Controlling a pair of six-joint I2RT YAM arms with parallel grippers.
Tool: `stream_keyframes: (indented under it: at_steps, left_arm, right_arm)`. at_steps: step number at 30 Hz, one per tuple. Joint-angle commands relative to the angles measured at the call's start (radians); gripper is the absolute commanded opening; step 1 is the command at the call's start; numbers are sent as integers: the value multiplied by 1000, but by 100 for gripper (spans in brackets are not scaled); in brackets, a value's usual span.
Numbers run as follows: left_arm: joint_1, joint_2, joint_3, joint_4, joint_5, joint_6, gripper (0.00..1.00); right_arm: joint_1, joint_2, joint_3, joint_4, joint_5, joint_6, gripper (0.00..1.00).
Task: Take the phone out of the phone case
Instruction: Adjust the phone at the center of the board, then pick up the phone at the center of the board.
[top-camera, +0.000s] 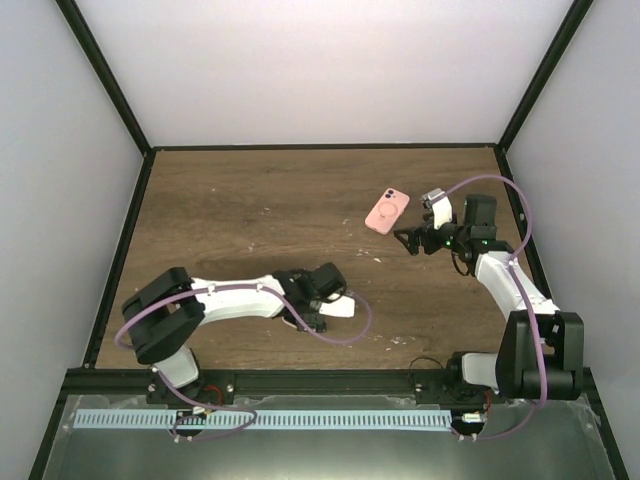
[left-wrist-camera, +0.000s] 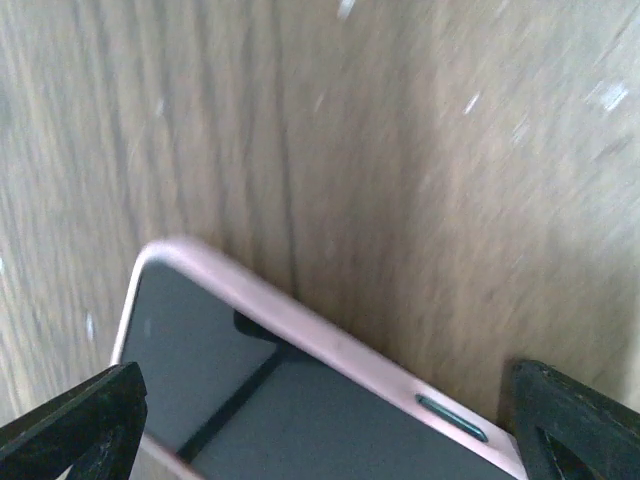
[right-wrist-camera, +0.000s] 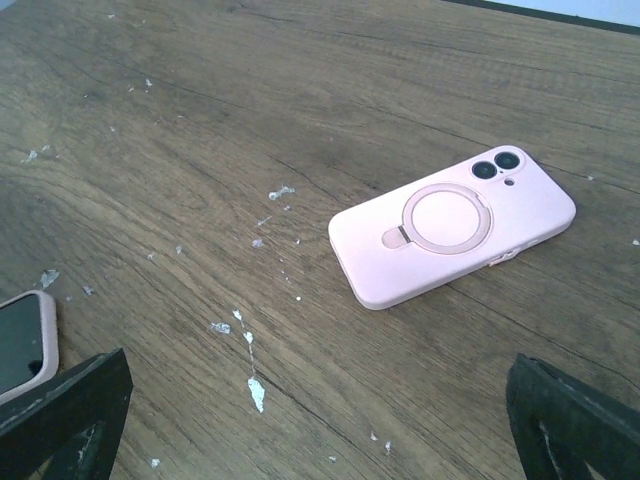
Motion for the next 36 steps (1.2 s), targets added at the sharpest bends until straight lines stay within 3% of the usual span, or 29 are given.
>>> stream_keyframes:
  at_steps: [1, 10, 15, 18, 28, 36]
  left_arm:
    - [69, -42, -89, -40, -46, 22, 100]
    - [304, -116, -140, -100, 45, 21, 100]
    - [380, -70, -57, -199, 237, 30, 100]
    - [396, -43, -23, -227, 309, 95, 100]
    - [404, -79, 47, -254, 327, 372, 100]
    - [409, 47, 226, -396, 440, 570, 100]
  right_arm:
    - [-6, -21, 24, -5, -35, -4, 100]
    - [-6, -32, 58, -37, -93, 8, 100]
    - [-6, -63, 68, -30, -182, 39, 100]
    - [-6, -73, 80, -31, -210, 44, 100]
    - [-6, -84, 62, -38, -261, 59, 100]
    - [-6, -85, 52, -57, -252, 37, 100]
